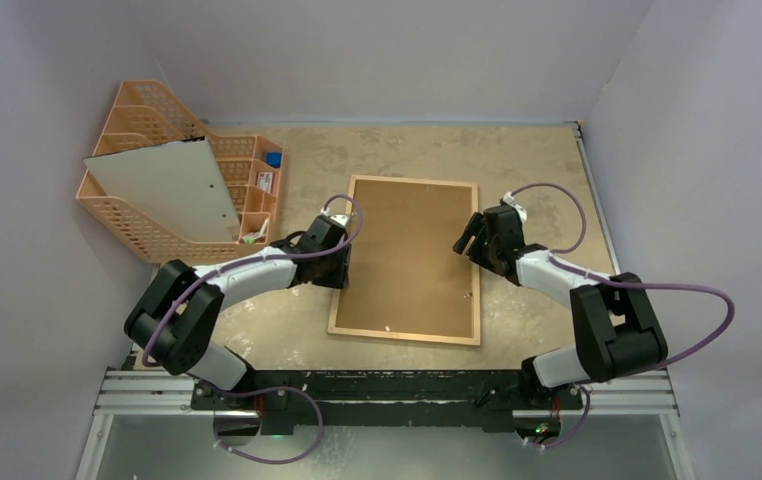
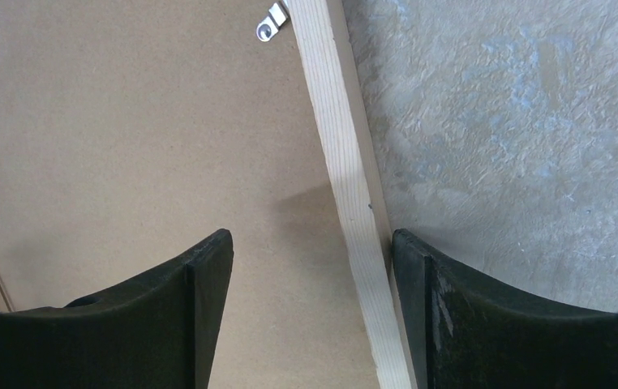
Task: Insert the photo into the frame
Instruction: Adjust the photo frame at the center of the board, then install the photo frame at the center of the board.
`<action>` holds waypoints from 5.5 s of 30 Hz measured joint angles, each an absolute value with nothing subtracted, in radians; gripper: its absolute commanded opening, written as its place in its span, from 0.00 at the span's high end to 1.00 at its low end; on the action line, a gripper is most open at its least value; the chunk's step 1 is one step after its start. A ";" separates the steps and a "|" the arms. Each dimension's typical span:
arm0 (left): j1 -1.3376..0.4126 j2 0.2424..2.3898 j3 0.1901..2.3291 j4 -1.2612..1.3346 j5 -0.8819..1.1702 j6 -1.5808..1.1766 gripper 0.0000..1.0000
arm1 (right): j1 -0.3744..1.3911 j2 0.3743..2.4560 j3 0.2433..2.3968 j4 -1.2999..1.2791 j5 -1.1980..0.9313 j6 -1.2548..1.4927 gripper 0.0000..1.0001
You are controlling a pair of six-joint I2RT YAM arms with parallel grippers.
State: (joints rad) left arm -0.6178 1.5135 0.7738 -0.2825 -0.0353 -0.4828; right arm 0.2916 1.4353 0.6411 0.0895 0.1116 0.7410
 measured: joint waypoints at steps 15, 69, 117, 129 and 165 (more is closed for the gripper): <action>-0.664 1.514 0.782 -0.295 -0.115 -0.486 1.00 | 0.291 1.446 0.628 0.113 0.107 0.744 0.28; -0.740 1.400 0.907 -0.443 -0.170 -0.422 0.39 | 0.294 1.219 0.620 -0.025 0.167 0.735 0.14; -0.702 1.201 0.460 -0.092 -0.089 -0.794 1.00 | 0.918 1.843 0.836 0.504 -0.039 1.289 0.62; -0.700 1.210 0.460 -0.089 -0.077 -0.793 1.00 | 0.912 1.853 0.814 0.554 -0.064 1.321 0.63; -0.690 1.266 0.460 -0.009 -0.049 -0.793 1.00 | 0.889 1.862 0.627 1.119 0.041 1.272 0.65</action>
